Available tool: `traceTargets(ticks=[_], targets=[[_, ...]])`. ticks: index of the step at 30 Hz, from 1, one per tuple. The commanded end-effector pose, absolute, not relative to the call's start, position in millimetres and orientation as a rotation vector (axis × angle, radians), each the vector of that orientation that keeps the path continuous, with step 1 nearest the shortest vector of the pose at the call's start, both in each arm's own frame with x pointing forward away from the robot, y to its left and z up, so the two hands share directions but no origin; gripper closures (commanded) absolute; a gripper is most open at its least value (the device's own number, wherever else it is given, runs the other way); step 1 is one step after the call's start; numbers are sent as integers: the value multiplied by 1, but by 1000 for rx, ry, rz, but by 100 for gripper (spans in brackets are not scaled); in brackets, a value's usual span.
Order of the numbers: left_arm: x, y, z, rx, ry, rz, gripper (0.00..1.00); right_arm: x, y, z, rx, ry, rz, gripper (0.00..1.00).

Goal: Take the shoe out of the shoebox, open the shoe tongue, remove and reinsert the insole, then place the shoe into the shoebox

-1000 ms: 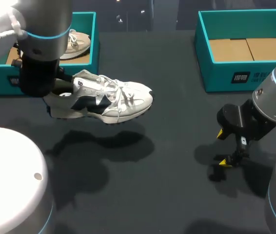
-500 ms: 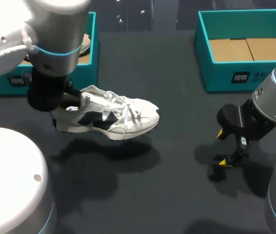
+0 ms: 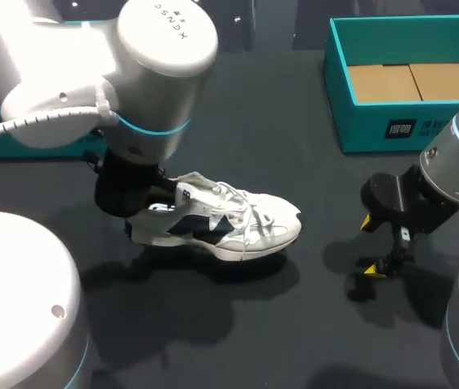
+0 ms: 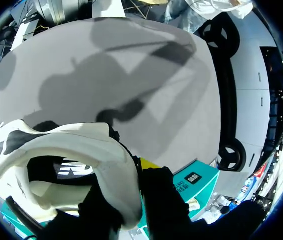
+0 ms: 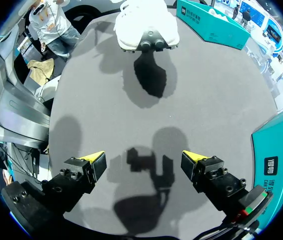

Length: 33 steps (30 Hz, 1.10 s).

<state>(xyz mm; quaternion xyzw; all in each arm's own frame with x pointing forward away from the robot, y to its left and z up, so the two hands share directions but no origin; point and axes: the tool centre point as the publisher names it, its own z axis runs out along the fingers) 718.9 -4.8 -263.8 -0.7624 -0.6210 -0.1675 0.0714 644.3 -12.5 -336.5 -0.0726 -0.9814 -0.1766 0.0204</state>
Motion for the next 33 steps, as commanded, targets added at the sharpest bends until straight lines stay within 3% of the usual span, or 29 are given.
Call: traceTargets(ticks=[1, 33], targets=[[723, -27, -283, -2252, -1841, -555, 100, 643, -13, -336, -225, -3046, -550, 0], [731, -83, -356, -2174, -1889, -636, 100, 643, -13, -336, -225, -3046, -550, 0]])
